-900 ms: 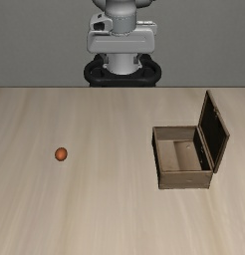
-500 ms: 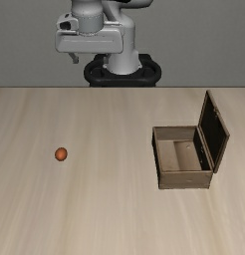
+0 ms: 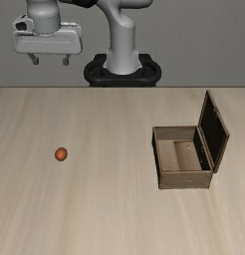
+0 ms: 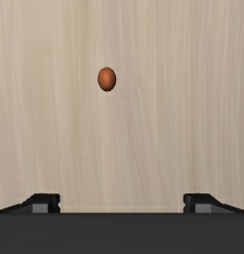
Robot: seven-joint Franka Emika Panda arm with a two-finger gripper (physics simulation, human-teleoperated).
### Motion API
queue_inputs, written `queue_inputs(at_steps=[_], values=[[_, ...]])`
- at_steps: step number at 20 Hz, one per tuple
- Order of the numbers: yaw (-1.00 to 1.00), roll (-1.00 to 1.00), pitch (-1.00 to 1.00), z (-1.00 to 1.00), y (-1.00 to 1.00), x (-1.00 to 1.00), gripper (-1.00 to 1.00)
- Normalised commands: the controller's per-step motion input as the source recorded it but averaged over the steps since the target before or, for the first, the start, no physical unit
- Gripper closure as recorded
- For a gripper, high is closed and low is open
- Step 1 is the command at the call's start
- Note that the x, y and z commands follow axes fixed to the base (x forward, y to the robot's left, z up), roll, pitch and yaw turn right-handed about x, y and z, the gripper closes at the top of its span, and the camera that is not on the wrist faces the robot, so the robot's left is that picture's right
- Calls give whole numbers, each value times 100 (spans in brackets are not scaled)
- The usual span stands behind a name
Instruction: Pick up the egg and place it in the box
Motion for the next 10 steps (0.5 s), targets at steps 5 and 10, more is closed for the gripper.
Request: queue_inputs(at_steps=[5,10], values=[[0,0,0,0,0,100,-100],[0,0,0,0,40,60,-100]])
